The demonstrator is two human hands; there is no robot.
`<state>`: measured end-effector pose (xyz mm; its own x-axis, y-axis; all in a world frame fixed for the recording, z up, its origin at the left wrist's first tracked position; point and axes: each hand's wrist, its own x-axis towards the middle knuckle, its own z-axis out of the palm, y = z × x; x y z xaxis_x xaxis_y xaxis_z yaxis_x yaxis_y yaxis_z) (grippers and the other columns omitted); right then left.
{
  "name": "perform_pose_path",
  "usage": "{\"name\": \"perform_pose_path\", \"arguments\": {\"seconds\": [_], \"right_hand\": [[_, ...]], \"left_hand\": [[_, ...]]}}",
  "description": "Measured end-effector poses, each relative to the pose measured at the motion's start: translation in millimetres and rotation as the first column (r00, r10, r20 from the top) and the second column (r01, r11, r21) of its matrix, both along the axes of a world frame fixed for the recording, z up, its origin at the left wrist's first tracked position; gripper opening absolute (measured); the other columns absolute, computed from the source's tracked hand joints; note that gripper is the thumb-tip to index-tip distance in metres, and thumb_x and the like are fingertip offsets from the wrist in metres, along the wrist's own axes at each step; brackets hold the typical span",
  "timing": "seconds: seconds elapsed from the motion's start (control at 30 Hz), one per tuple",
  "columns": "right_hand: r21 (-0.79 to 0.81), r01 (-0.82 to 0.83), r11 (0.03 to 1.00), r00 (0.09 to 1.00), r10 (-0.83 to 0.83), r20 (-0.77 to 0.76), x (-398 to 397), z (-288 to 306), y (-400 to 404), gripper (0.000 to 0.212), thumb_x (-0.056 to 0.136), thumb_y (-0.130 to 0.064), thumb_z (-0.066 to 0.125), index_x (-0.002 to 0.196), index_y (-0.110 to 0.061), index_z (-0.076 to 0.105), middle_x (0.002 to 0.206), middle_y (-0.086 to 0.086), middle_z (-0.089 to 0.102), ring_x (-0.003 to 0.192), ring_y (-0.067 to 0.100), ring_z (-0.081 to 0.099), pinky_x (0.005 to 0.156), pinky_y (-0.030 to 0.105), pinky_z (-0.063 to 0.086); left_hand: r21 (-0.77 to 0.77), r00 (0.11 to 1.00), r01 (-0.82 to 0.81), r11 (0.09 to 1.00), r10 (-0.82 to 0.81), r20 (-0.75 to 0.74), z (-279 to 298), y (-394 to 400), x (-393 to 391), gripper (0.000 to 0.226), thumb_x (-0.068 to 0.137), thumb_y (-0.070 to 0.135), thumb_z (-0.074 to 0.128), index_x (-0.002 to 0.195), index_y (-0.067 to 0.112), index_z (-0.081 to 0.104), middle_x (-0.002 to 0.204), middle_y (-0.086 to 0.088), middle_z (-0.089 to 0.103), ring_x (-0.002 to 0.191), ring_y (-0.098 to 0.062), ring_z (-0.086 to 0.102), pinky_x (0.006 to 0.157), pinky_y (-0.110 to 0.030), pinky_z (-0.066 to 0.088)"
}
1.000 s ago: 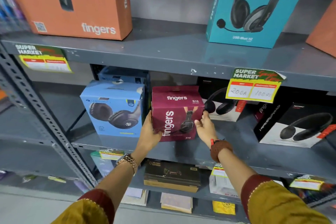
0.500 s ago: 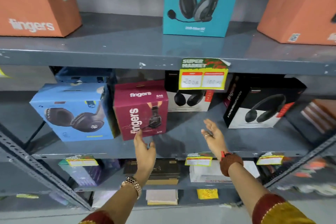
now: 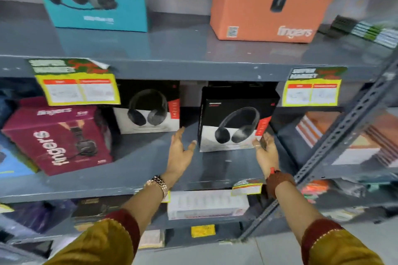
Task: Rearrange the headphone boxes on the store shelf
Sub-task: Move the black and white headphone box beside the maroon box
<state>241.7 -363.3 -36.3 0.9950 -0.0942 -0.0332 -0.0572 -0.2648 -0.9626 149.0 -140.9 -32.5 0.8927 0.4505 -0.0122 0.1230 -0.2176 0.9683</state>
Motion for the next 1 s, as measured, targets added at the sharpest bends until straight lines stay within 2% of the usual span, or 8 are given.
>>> {"name": "perform_pose_path", "arguments": {"seconds": [0.1, 0.2, 0.33, 0.4, 0.5, 0.67, 0.8, 1.0], "right_hand": [[0.072, -0.045, 0.996, 0.999, 0.045, -0.002, 34, 10, -18, 0.069, 0.091, -0.032, 0.059, 0.149, -0.013, 0.028, 0.151, 0.004, 0.04, 0.138, 0.016, 0.037, 0.11, 0.026, 0.027], [0.108, -0.098, 0.989, 0.995, 0.097, 0.013, 57, 23, -20, 0.074, 0.088, -0.036, 0.062, 0.149, -0.014, 0.026, 0.152, 0.004, 0.038, 0.137, 0.015, 0.037, 0.108, 0.025, 0.026], [0.035, -0.131, 0.991, 0.991, 0.131, 0.008, 75, 28, -18, 0.042, 0.086, -0.039, 0.063, 0.115, -0.011, 0.055, 0.114, 0.011, 0.066, 0.113, 0.027, 0.06, 0.105, 0.042, 0.043], [0.013, -0.122, 0.992, 0.992, 0.121, 0.026, 73, 26, -19, 0.03, 0.085, -0.042, 0.064, 0.089, -0.014, 0.055, 0.089, 0.006, 0.064, 0.093, 0.025, 0.062, 0.089, 0.036, 0.049], [0.003, -0.104, 0.995, 0.992, 0.104, 0.068, 61, 24, -25, 0.034, 0.082, -0.043, 0.067, 0.069, -0.017, 0.049, 0.072, 0.005, 0.058, 0.073, 0.02, 0.056, 0.07, 0.025, 0.043], [-0.094, -0.05, 0.994, 0.989, 0.063, 0.135, 16, 26, -41, 0.049, 0.073, -0.05, 0.071, 0.054, -0.019, 0.04, 0.052, -0.002, 0.044, 0.055, 0.013, 0.043, 0.061, 0.029, 0.04], [-0.247, -0.02, 0.969, 0.978, 0.07, 0.195, -34, 33, -52, 0.05, 0.072, -0.059, 0.067, 0.05, -0.018, 0.05, 0.044, -0.006, 0.044, 0.047, 0.009, 0.042, 0.057, 0.031, 0.04], [-0.305, -0.002, 0.952, 0.973, 0.072, 0.221, -98, 59, -42, 0.053, 0.068, -0.065, 0.066, 0.054, -0.014, 0.063, 0.05, 0.002, 0.066, 0.052, 0.018, 0.061, 0.063, 0.037, 0.052]], "left_hand": [[0.046, 1.0, 0.0, 0.999, 0.0, 0.006, 8, -19, 35, 0.071, 0.088, 0.027, 0.061, 0.147, 0.013, 0.025, 0.156, -0.004, 0.032, 0.142, -0.02, 0.033, 0.117, -0.037, 0.027], [0.032, 1.0, -0.021, 0.999, 0.02, 0.014, 19, -24, 59, 0.071, 0.086, 0.03, 0.064, 0.147, 0.013, 0.03, 0.151, -0.006, 0.042, 0.139, -0.021, 0.038, 0.116, -0.039, 0.031], [0.037, 0.991, -0.12, 0.992, 0.118, 0.058, 21, -31, 74, 0.064, 0.082, 0.035, 0.068, 0.138, 0.014, 0.046, 0.126, -0.006, 0.065, 0.116, -0.02, 0.059, 0.103, -0.035, 0.046], [0.036, 0.985, -0.159, 0.987, 0.156, 0.067, 19, -32, 72, 0.06, 0.079, 0.036, 0.071, 0.132, 0.015, 0.054, 0.109, -0.003, 0.07, 0.1, -0.017, 0.064, 0.096, -0.035, 0.051], [0.004, 0.982, -0.173, 0.985, 0.173, 0.073, 18, -30, 61, 0.058, 0.076, 0.033, 0.075, 0.129, 0.014, 0.058, 0.11, -0.006, 0.073, 0.104, -0.017, 0.067, 0.098, -0.037, 0.051], [0.095, 0.984, -0.171, 0.981, 0.165, 0.07, 17, -25, 15, 0.045, 0.069, 0.045, 0.078, 0.11, 0.031, 0.068, 0.097, 0.008, 0.076, 0.087, 0.004, 0.069, 0.083, -0.02, 0.053], [0.222, 0.989, -0.145, 0.964, 0.146, 0.011, 29, -16, -26, 0.034, 0.067, 0.056, 0.073, 0.096, 0.038, 0.071, 0.079, 0.018, 0.074, 0.068, 0.02, 0.061, 0.062, -0.01, 0.042], [0.308, 0.997, -0.057, 0.95, 0.07, -0.032, 51, 9, -80, 0.039, 0.067, 0.065, 0.066, 0.098, 0.041, 0.071, 0.076, 0.019, 0.075, 0.064, 0.006, 0.067, 0.061, -0.016, 0.043]]}}
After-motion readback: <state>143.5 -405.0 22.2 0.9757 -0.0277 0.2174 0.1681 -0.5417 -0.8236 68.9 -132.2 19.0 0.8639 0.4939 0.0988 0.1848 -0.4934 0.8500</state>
